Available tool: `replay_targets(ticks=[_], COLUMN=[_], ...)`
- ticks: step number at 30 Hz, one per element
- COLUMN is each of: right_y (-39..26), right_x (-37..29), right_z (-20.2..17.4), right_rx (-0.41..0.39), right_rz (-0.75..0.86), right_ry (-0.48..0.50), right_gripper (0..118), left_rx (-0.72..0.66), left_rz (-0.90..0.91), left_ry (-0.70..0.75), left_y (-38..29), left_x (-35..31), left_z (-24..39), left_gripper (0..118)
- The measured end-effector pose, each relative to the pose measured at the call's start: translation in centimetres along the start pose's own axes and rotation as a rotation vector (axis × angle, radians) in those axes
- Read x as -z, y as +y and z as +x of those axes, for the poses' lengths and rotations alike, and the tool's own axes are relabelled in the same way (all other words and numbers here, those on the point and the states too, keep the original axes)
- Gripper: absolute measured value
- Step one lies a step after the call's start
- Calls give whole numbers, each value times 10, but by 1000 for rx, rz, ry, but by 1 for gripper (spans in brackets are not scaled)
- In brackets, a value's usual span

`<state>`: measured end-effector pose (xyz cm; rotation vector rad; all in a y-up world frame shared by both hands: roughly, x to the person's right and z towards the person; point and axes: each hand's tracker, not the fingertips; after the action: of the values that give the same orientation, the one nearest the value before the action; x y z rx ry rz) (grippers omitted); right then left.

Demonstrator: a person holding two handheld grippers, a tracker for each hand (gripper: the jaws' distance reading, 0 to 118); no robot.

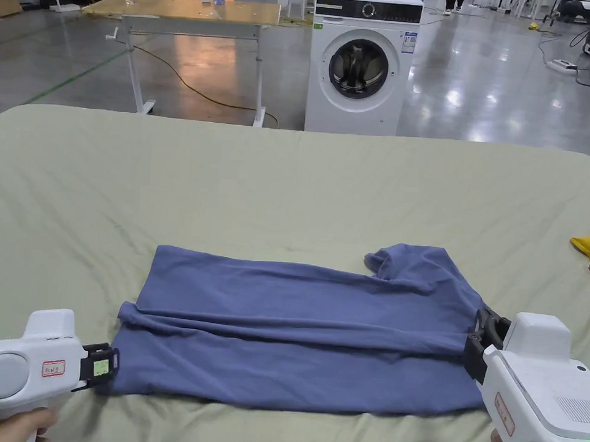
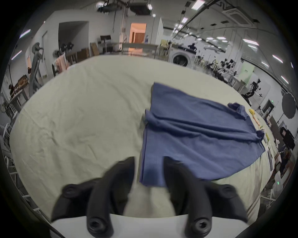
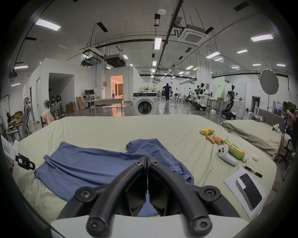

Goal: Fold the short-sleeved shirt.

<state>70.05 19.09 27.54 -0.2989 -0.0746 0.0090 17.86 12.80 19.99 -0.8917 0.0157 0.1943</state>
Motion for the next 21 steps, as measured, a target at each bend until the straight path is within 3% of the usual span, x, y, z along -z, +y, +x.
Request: replay_targets(ticks=[2, 6, 8, 10, 11, 13, 18, 20, 21], right_y=[-2, -7, -9, -12, -13, -14, -11, -8, -7], right_x=[-1, 0, 1, 2, 2, 6, 23, 32, 39], right_z=[0, 2, 3, 6, 8, 13, 40, 54, 61], right_rx=[-1, -7, -10, -7, -4, -5, 5, -7, -19], right_rz=[-8, -24, -36, -50, -56, -86, -177, -228, -268], right_ry=[-1, -5, -8, -12, -16, -32, -57, -73, -75], right_gripper=[0, 0, 0, 0, 0, 0, 1, 15, 31], left_rx=[-2, 8, 81, 146, 169, 175, 162, 174, 181], left_rz=[-35, -121, -120, -107, -107, -105, -99, -73, -58], left_ry=[1, 27, 89, 111, 97, 65, 38, 29, 24], left_y=[2, -2, -6, -5, -6, -6, -5, -5, -5], left_x=[8, 19, 22, 34, 33, 30, 21, 12, 7], left_z=[4, 20, 33, 35, 40, 43, 40, 39, 37], left_gripper=[64, 65, 62, 51, 39, 5, 0, 0, 0])
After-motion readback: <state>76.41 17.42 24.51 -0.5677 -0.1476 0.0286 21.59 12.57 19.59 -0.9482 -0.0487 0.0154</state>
